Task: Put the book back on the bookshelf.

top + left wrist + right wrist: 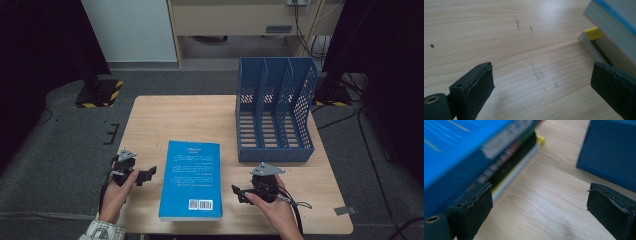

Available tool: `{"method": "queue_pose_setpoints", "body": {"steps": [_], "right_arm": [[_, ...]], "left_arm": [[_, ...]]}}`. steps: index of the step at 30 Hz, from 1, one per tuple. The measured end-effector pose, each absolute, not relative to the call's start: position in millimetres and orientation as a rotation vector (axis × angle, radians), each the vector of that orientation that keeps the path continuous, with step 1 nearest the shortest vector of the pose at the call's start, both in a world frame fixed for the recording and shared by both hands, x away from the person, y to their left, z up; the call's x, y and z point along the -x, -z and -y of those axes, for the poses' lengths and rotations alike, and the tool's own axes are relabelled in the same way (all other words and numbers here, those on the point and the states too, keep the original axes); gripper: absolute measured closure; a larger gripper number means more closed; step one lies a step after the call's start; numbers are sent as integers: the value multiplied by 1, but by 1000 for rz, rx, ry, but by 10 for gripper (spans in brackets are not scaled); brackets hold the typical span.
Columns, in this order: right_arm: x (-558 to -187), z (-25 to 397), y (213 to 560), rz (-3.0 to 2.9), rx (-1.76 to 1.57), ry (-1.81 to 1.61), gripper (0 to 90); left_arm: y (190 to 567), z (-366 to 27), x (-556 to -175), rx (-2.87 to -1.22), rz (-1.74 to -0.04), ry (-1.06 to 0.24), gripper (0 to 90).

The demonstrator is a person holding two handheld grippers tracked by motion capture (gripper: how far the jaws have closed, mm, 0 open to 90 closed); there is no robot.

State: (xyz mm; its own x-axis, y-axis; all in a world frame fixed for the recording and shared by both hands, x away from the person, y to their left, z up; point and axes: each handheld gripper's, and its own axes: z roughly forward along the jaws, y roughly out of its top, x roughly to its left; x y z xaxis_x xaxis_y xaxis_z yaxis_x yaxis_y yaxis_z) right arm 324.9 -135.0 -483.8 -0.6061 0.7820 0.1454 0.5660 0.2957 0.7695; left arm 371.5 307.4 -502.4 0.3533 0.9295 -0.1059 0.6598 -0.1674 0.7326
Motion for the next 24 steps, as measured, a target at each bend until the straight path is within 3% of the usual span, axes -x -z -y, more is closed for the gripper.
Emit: {"method": "queue_pose_setpoints", "body": {"steps": [12,24], "right_arm": [[-314,108,431,-2294,-1110,-1433,67],[-331,62,442,-2415,-1017,-1389,42]], "left_arm": [[456,-295,-341,-1849,-1254,-426,61],[440,-245,-332,-1903,-1091,-339,72]]}}
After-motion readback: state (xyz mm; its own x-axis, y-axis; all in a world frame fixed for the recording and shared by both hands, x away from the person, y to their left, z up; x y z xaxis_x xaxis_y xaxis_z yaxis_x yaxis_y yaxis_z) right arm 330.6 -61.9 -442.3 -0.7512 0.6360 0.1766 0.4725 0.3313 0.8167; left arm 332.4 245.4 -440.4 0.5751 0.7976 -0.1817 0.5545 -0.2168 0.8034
